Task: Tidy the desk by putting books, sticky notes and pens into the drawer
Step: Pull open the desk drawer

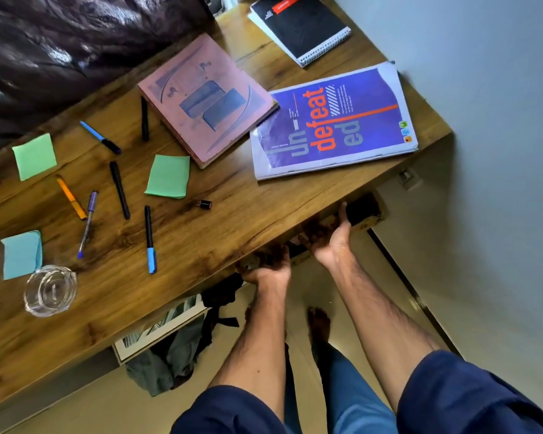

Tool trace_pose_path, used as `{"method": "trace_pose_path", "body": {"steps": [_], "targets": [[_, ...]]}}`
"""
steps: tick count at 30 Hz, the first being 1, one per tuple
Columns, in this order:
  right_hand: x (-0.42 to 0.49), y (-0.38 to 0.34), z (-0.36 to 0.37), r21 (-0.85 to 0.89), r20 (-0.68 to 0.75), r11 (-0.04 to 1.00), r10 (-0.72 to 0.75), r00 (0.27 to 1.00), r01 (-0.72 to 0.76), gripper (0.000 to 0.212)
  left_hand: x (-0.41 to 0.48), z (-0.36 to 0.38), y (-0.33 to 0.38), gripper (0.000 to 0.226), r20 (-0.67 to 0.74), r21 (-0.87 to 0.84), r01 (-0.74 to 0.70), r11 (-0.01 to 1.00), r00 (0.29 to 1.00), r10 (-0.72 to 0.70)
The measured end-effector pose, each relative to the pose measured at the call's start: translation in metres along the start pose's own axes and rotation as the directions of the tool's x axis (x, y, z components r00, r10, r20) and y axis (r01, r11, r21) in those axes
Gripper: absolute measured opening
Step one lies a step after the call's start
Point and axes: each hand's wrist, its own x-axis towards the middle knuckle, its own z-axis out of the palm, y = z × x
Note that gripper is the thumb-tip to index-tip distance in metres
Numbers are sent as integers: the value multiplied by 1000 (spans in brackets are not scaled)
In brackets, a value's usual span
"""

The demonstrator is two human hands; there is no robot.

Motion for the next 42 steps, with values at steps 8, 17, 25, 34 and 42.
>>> {"method": "trace_pose_path", "body": {"steps": [8,17,25,34,42], "targets": [[-7,3,-23,-24,-6,999,23,1000,-23,74,0,-23,5,71,68,56,44,997,996,-48],[-55,7,-94,0,-29,999,39,999,-39,90,-26,-95,-14,74,-12,54,70,996,998,-69],[-99,9,-130,-75,-164,996,29,986,-42,79,-48,-146,-24,69,-9,219,159,963,987,-161],[-198,24,-105,-441,-190,880,-286,939,179,27,-130,-183,-12,45,215,965,-174,198,954,-209],[-192,30,-37,-849,475,-379,-240,847,369,32,-151,-132,28,17,866,295,-674,-677,488,-110]]}}
